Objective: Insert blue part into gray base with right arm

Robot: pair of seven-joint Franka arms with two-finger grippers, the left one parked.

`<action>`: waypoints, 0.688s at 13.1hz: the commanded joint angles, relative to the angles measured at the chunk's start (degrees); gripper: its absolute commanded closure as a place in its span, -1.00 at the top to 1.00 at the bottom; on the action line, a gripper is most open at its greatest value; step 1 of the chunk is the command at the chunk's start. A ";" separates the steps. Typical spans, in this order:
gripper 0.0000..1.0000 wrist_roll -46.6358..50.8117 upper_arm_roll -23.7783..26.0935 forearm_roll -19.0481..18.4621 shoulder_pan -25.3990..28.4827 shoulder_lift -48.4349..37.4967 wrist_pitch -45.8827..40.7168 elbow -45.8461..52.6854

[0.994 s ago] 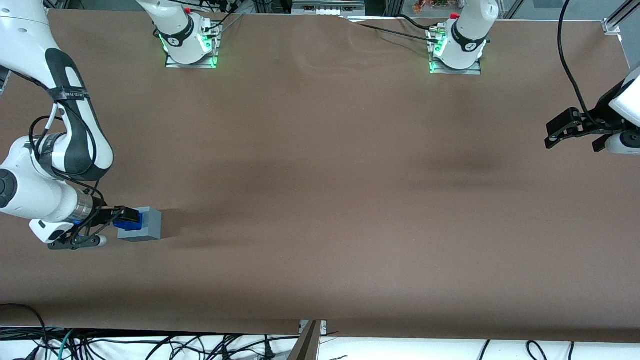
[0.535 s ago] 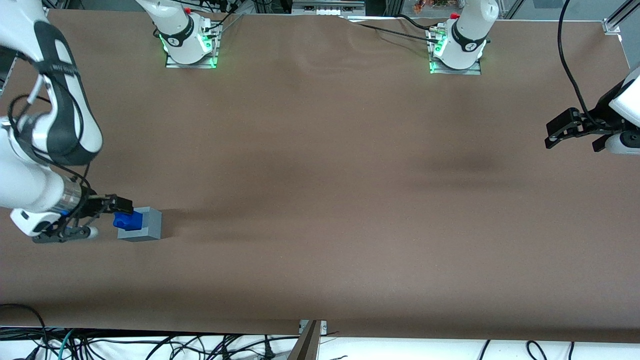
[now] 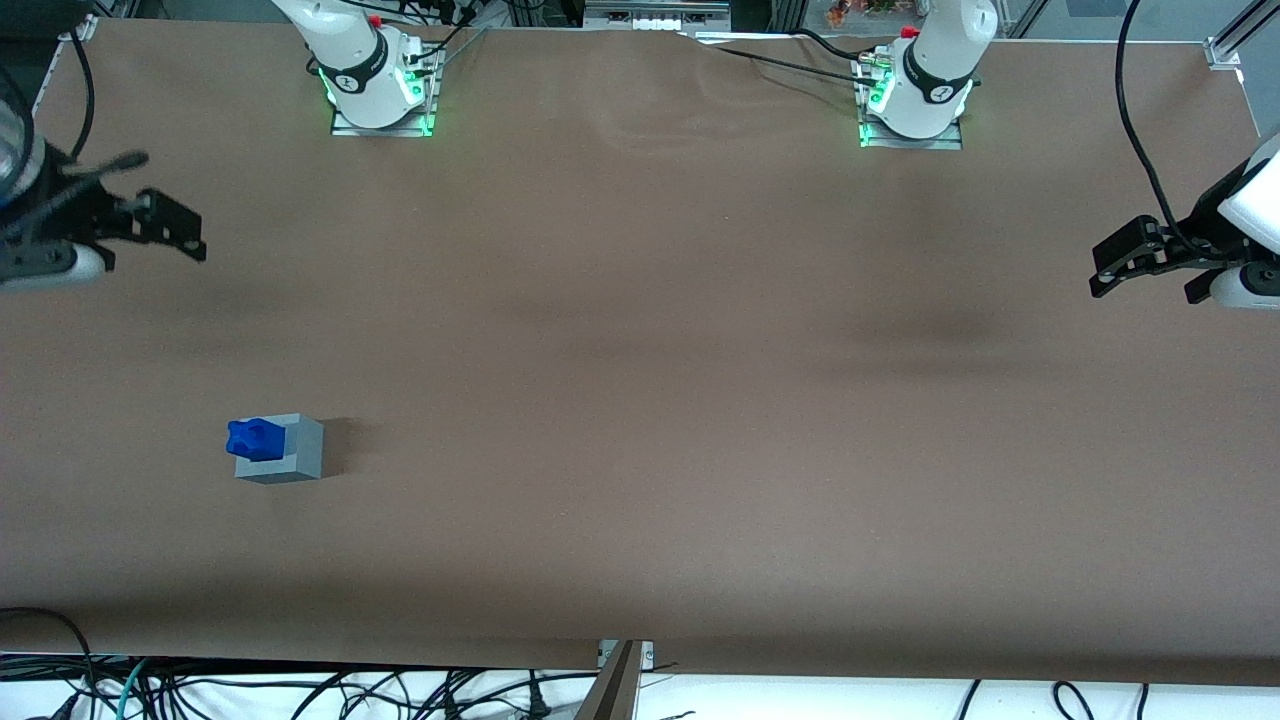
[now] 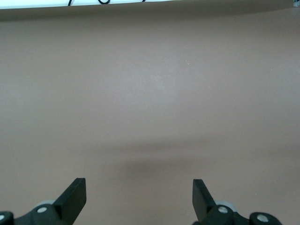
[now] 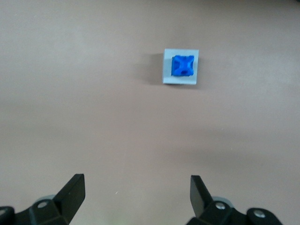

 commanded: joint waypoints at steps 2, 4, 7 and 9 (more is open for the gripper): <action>0.99 0.55 -4.02 1.98 2.82 -1.38 -0.32 -2.29; 0.99 0.81 -5.69 2.07 4.57 -1.38 -0.59 -2.38; 0.99 0.72 -7.46 1.89 6.34 -1.12 -0.59 -2.38; 0.99 0.55 -7.46 1.80 6.34 -1.12 -0.59 -2.29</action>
